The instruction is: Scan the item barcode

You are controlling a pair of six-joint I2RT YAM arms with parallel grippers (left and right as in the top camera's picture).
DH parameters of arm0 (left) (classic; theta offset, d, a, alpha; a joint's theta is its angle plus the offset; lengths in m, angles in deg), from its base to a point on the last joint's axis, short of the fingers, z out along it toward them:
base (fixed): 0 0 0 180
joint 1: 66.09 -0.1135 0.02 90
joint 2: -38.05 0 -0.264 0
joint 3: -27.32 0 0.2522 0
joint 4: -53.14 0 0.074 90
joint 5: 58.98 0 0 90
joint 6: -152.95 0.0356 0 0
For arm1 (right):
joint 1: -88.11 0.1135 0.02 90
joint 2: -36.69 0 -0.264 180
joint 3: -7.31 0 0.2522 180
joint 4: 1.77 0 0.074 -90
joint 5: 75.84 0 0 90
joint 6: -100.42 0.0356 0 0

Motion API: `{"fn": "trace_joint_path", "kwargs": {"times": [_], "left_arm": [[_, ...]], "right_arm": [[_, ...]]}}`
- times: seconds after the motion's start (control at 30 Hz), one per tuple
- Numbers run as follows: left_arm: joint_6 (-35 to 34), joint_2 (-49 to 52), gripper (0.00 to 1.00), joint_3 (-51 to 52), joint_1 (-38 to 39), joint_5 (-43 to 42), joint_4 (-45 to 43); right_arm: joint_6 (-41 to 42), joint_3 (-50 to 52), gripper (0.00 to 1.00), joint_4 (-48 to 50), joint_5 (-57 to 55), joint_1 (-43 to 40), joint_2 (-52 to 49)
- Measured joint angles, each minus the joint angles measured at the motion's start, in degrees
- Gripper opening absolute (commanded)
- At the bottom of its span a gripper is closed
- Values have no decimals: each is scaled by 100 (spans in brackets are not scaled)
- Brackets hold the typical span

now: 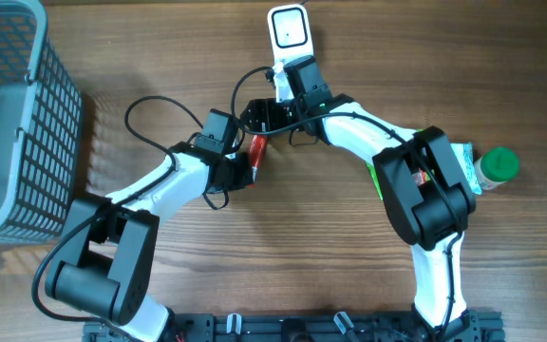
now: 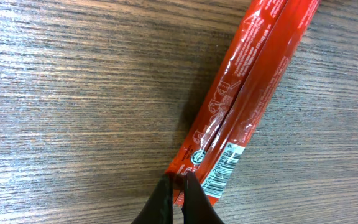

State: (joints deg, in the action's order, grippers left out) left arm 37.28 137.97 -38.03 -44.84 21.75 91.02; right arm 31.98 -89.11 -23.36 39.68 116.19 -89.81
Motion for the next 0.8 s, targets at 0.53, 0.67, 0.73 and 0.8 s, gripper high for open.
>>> {"fn": "trace_joint_path", "kwargs": {"times": [0.53,0.67,0.73,0.8], "left_arm": [[2,0,5,0,-2,0,-2],[2,0,5,0,-7,-2,-2],[0,0,5,0,-11,-2,-2],[0,0,5,0,-11,-2,-2]], "right_arm": [[225,-26,51,-254,562,101,-96],[249,-20,51,-284,730,105,-122],[249,-20,51,-321,778,105,-125],[267,-20,51,-350,817,105,-125]]}}
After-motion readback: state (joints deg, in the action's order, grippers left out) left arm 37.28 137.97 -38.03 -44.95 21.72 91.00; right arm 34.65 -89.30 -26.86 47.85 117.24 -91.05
